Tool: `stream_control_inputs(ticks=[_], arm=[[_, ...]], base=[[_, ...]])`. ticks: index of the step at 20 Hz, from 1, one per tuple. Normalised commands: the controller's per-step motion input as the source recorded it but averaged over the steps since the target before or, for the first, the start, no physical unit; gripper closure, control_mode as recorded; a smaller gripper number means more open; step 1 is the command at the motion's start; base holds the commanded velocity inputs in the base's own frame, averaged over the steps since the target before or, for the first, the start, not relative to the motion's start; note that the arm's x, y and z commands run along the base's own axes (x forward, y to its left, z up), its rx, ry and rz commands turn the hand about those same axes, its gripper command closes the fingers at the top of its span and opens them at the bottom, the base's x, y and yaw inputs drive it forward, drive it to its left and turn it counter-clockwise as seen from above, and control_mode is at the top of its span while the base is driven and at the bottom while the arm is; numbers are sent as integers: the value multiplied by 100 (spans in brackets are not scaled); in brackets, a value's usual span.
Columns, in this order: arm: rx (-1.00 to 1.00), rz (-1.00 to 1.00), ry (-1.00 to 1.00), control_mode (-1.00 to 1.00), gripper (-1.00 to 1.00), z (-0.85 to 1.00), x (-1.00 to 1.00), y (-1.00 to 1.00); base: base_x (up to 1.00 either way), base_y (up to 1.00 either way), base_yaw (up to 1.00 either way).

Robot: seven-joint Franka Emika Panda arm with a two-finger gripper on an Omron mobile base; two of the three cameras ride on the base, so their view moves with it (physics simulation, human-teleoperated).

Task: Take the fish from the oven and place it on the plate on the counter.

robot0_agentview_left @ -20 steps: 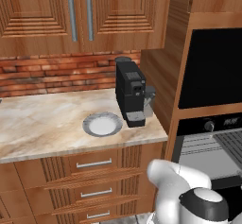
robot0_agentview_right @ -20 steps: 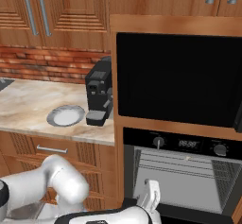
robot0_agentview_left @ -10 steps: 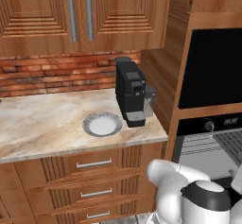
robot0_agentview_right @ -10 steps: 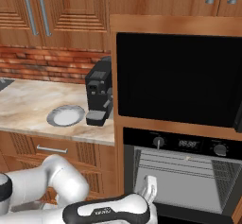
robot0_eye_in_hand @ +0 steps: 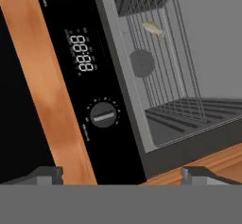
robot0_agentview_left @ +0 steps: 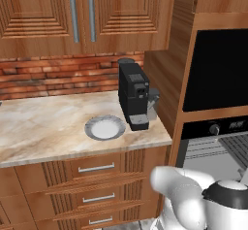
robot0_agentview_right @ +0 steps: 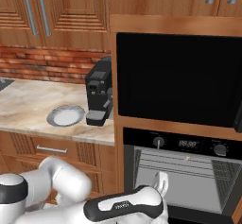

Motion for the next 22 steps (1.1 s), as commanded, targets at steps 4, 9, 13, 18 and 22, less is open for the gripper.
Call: stream_control_inputs(ticks=[4,9,13,18,22], arm=[[0,8,2,-100,-100,-21,36,-36],[0,8,8,-100,-100,-36,45,-30],[0,6,6,-100,-100,-40,41,-27],[0,1,3,-100,-100,-52,17,-14],[1,0,0,-100,-100,-57,19,-1]], base=[[0,0,0],[0,0,0],[0,0,0],[0,0,0],[0,0,0]])
